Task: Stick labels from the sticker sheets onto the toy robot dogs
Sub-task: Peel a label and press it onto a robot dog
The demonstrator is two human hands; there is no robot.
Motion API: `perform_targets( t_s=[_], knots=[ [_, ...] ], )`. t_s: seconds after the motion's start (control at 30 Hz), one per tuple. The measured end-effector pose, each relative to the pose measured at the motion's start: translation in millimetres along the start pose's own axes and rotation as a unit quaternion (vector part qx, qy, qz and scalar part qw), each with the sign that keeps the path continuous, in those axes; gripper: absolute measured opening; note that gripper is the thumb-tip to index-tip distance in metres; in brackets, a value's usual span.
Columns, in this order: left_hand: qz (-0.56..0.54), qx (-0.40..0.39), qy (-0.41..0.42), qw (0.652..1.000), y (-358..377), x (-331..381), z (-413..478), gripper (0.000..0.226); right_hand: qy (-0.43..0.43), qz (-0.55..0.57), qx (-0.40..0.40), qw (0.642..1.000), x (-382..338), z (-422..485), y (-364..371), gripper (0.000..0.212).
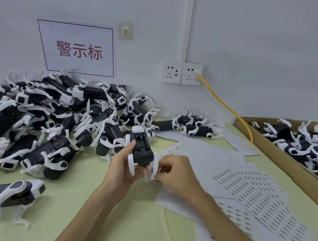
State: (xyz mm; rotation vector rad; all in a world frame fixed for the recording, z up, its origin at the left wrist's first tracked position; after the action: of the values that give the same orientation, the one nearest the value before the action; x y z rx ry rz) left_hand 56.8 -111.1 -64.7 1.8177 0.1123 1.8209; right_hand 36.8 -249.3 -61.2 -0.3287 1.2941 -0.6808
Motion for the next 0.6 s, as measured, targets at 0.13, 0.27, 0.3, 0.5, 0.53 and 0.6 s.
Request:
perform_targets(
  t_s=[0.13, 0.27, 0.3, 0.5, 0.53, 0.6],
  knots=[
    [0.034, 0.009, -0.001, 0.999, -1, -1, -1, 0.043, 0.005, 0.009, -0.007, 1.0, 2, 1, 4, 0.02],
    [0.062, -0.003, -0.005, 0.998, 0, -4, -1, 0.045, 0.01, 0.006, -0.01, 1.0, 4, 2, 3, 0.028],
    [0.065, -0.005, -0.006, 0.998, 0, -5, 0, 0.045, 0.014, 0.004, -0.01, 1.0, 6, 2, 3, 0.028],
    [0.088, -0.007, -0.005, 0.996, -3, -9, 4, 0.04, 0.024, 0.004, -0.007, 1.0, 6, 3, 5, 0.026],
    [0.092, -0.005, -0.004, 0.996, -4, -10, 4, 0.04, 0.024, 0.002, -0.006, 1.0, 7, 3, 5, 0.024],
    [0.099, 0.0, -0.002, 0.995, -5, -10, 5, 0.039, 0.03, -0.006, -0.007, 1.0, 10, 4, 6, 0.02]
  ],
)
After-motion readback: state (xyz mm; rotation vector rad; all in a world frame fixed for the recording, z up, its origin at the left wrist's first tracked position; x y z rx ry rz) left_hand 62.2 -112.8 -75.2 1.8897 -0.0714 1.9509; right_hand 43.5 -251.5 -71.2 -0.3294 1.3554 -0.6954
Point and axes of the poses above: each hand's wrist, its own z-axis towards the middle knuckle, its own y-axis out of the palm, x = y × z, the point moved 9 cm from there along z, towards the middle knuckle, and after that the axes turned 7 degrees about y, right-handed, at the moved point
